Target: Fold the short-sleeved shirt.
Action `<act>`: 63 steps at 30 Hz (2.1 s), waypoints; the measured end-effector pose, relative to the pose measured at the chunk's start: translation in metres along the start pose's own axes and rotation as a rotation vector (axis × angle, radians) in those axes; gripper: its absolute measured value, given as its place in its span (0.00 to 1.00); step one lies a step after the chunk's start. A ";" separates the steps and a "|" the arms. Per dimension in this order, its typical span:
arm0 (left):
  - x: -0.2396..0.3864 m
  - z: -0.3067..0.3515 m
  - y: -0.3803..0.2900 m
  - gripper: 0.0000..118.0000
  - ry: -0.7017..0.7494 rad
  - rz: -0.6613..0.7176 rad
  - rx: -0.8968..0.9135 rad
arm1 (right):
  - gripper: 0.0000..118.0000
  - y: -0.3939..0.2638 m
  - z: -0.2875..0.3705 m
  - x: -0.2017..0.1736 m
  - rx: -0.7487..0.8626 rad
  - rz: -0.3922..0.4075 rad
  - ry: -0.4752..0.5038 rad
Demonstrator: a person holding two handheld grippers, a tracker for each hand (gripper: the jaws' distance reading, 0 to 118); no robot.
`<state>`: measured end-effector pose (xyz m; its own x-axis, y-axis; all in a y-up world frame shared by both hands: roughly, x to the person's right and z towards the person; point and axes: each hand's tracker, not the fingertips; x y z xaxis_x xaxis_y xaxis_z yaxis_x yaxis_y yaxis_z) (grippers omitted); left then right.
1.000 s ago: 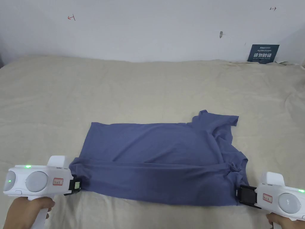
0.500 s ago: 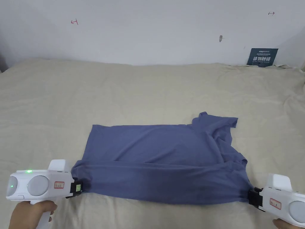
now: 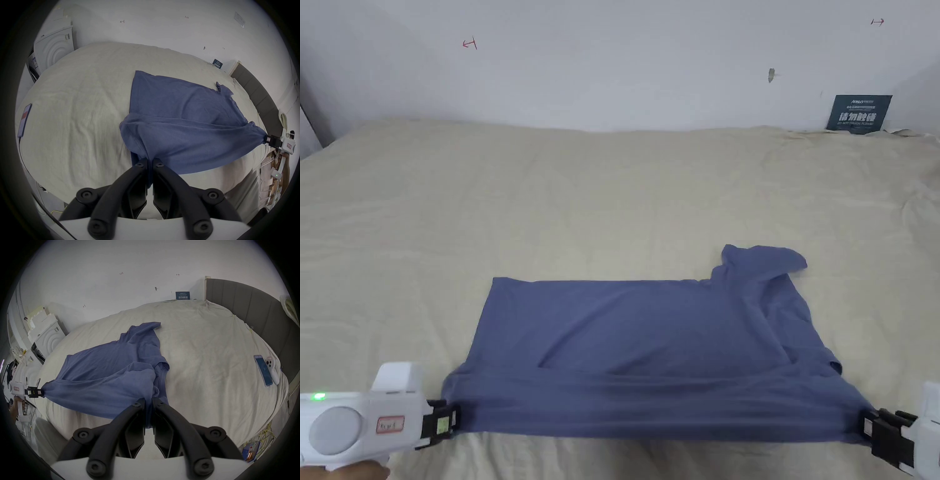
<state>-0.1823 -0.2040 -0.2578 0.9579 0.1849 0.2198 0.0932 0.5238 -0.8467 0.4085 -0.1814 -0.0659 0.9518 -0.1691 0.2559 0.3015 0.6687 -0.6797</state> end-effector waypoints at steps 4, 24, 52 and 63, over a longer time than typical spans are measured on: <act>0.002 0.002 -0.027 0.02 0.011 -0.012 -0.035 | 0.05 -0.022 0.003 0.002 -0.035 -0.008 -0.008; 0.019 -0.020 -0.040 0.56 0.121 -0.033 -0.081 | 0.50 -0.046 -0.024 0.003 -0.106 -0.031 -0.085; 0.097 0.051 0.075 0.00 0.149 -0.164 0.556 | 0.00 0.071 0.045 -0.085 0.445 0.126 -0.069; 0.080 -0.017 0.138 0.00 0.107 -0.158 0.468 | 0.00 0.103 0.014 -0.094 0.441 0.118 -0.062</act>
<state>-0.0884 -0.1312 -0.3651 0.9667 -0.0003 0.2559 0.1310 0.8597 -0.4938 0.3497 -0.0865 -0.1503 0.9689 -0.0384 0.2444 0.1258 0.9271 -0.3531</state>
